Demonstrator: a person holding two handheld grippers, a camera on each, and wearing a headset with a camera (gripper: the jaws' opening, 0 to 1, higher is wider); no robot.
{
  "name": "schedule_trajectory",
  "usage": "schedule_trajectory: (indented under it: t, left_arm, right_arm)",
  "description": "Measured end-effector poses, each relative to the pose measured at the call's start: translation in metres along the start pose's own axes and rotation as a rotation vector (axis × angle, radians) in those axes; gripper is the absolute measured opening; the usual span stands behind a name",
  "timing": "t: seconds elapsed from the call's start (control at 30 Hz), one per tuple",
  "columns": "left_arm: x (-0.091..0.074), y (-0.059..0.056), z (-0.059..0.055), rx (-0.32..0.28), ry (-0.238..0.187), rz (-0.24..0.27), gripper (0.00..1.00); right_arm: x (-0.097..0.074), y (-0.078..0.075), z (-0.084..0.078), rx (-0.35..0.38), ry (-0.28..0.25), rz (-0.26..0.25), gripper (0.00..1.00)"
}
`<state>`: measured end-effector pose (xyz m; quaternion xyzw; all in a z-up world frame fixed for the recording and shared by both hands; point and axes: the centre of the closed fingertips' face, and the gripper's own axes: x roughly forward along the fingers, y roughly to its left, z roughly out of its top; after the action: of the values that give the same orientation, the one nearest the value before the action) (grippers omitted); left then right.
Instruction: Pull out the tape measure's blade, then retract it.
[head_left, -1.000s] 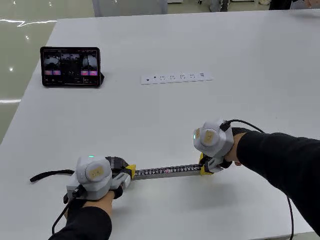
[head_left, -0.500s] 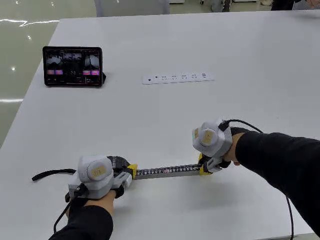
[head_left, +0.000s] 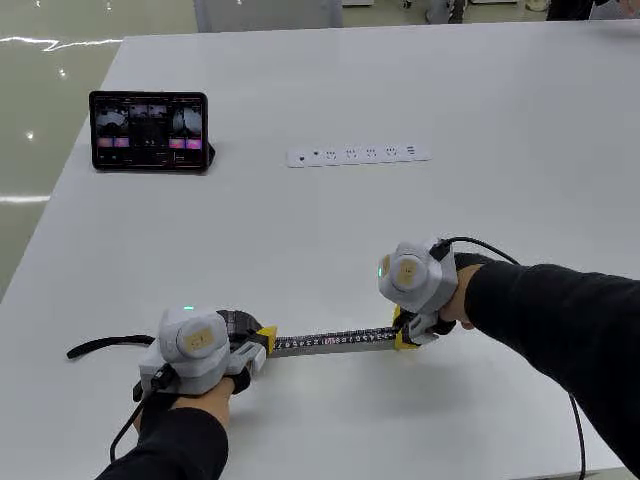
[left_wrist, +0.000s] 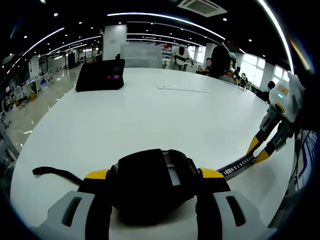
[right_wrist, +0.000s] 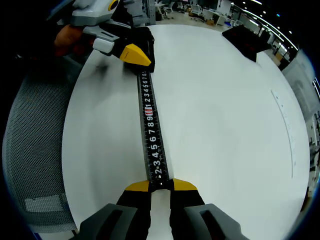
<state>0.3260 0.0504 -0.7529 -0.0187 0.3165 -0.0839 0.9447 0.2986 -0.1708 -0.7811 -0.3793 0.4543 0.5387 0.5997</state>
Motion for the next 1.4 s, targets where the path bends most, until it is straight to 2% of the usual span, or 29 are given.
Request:
schedule_trajectory:
  t: [1.4]
  left_arm:
    - [0.000,0.000,0.000,-0.005,0.015,-0.003,0.65]
  right_arm:
    - [0.010,0.001,0.027,0.013,-0.029,0.004,0.10]
